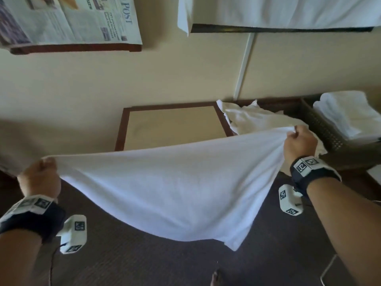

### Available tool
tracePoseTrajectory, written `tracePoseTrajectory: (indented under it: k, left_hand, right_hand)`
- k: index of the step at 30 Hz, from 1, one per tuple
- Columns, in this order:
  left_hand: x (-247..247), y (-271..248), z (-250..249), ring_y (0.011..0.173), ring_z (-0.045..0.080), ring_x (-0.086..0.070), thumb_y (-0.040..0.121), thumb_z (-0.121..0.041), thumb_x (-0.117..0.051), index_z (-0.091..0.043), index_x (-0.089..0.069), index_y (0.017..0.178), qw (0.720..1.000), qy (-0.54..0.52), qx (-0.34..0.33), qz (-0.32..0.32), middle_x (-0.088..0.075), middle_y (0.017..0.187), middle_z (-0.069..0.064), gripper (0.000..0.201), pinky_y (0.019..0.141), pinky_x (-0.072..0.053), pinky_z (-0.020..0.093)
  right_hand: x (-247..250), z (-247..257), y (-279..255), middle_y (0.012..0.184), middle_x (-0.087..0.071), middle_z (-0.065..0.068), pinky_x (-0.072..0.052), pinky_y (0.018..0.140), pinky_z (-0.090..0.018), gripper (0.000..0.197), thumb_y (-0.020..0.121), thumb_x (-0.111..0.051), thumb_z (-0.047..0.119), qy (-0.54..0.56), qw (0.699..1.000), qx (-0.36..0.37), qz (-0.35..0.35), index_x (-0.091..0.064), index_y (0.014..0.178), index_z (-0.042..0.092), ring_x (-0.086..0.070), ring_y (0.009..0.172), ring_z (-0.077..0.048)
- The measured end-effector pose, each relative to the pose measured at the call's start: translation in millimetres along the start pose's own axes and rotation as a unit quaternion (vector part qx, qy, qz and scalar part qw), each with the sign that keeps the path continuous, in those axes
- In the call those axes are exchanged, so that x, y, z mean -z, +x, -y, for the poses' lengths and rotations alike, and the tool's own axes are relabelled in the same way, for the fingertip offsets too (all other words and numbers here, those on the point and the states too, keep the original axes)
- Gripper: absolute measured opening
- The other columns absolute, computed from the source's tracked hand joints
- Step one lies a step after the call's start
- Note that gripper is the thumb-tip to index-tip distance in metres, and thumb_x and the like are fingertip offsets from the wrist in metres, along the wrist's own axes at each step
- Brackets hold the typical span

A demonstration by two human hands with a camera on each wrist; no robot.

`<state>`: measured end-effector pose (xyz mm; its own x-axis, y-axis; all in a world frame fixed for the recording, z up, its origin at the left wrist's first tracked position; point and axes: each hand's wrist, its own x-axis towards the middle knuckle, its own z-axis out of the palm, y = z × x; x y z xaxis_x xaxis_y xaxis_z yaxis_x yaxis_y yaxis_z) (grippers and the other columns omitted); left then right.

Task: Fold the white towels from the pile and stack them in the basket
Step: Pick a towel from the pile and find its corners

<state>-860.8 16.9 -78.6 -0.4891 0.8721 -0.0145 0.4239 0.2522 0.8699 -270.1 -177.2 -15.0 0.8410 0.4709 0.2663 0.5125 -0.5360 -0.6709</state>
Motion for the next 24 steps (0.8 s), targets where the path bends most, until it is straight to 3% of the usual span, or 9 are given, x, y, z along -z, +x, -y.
tracePoseTrajectory:
  k: [2,4,6,8,10,13,17,20,24]
  left_hand:
    - [-4,36,-1,0.093,0.03,-0.052,0.095,-0.038,-0.044,-0.002,-0.059,0.108,1.0,-0.012,-0.002,0.015,-0.055,0.098,0.021,0.041,0.084,-0.046,0.044]
    - [-20,98,29,0.103,0.032,-0.058,0.091,-0.056,-0.039,-0.006,-0.056,0.107,0.999,-0.04,0.019,0.012,-0.057,0.088,0.003,0.055,0.078,-0.049,0.034]
    - [-33,139,49,0.094,0.03,-0.065,0.081,-0.072,-0.042,-0.016,-0.061,0.118,0.997,-0.073,0.028,-0.017,-0.063,0.076,-0.002,0.069,0.078,-0.053,0.042]
    - [-37,119,25,0.082,0.029,-0.07,0.078,-0.072,-0.048,-0.032,-0.066,0.112,0.997,-0.069,0.016,-0.043,-0.069,0.078,0.001,0.056,0.076,-0.059,0.052]
    - [-33,88,-2,0.075,0.036,-0.069,0.078,-0.069,-0.046,-0.036,-0.068,0.101,0.997,-0.027,0.013,-0.068,-0.07,0.079,0.006,0.046,0.075,-0.06,0.055]
    - [-50,131,22,0.073,0.045,-0.07,0.079,-0.073,-0.04,-0.036,-0.071,0.097,0.997,-0.047,0.049,-0.048,-0.069,0.079,0.016,0.051,0.068,-0.058,0.068]
    - [-76,112,-47,0.055,0.015,-0.072,0.096,-0.052,-0.037,-0.023,-0.063,0.089,0.975,-0.196,0.098,-0.026,-0.07,0.079,-0.001,0.04,0.041,-0.054,0.025]
    - [-117,114,-93,0.083,0.02,-0.074,0.105,-0.049,-0.026,-0.024,-0.059,0.111,0.937,-0.31,0.158,0.004,-0.069,0.101,-0.004,0.042,0.078,-0.059,0.039]
    - [-175,157,-136,0.12,0.027,-0.054,0.109,-0.042,-0.013,-0.01,-0.037,0.15,0.909,-0.365,0.19,0.06,-0.052,0.125,0.002,0.057,0.11,-0.037,0.044]
  right_hand:
    - [2,10,21,0.123,-0.06,-0.026,-0.042,0.099,-0.045,0.029,0.1,-0.043,0.014,0.013,0.999,0.017,-0.024,-0.058,0.121,0.001,-0.055,0.116,-0.041]
    - [2,18,34,0.123,-0.06,-0.027,-0.042,0.098,-0.045,0.029,0.099,-0.044,0.014,0.01,0.999,0.02,-0.042,-0.058,0.12,0.0,-0.055,0.115,-0.041]
    - [-3,20,40,0.124,-0.058,-0.027,-0.042,0.098,-0.046,0.029,0.098,-0.045,0.014,-0.004,0.999,0.016,-0.048,-0.059,0.12,-0.001,-0.054,0.115,-0.042]
    - [-8,20,39,0.125,-0.052,-0.027,-0.043,0.097,-0.048,0.029,0.098,-0.047,0.014,-0.035,0.999,0.009,-0.038,-0.06,0.119,-0.001,-0.052,0.112,-0.045]
    - [-15,22,37,0.129,-0.051,-0.025,-0.043,0.097,-0.048,0.032,0.097,-0.047,0.018,-0.059,0.998,-0.014,-0.019,-0.06,0.123,0.004,-0.052,0.113,-0.045]
    - [-33,36,39,0.131,-0.056,-0.02,-0.042,0.098,-0.049,0.035,0.097,-0.044,0.024,-0.016,0.996,-0.083,0.006,-0.057,0.128,0.015,-0.053,0.117,-0.043]
    - [-94,35,100,0.102,-0.069,-0.011,-0.057,0.083,-0.053,0.026,0.08,-0.043,0.036,0.109,0.984,-0.142,-0.017,-0.055,0.102,0.032,-0.067,0.092,-0.038]
    - [-156,38,157,0.099,-0.069,-0.009,-0.06,0.076,-0.048,0.016,0.081,-0.051,0.033,0.182,0.966,-0.18,-0.017,-0.057,0.095,0.028,-0.069,0.083,-0.032]
    - [-198,96,191,0.106,-0.068,-0.013,-0.057,0.082,-0.036,0.031,0.088,-0.055,0.024,0.247,0.949,-0.193,0.017,-0.061,0.116,0.013,-0.067,0.09,-0.03]
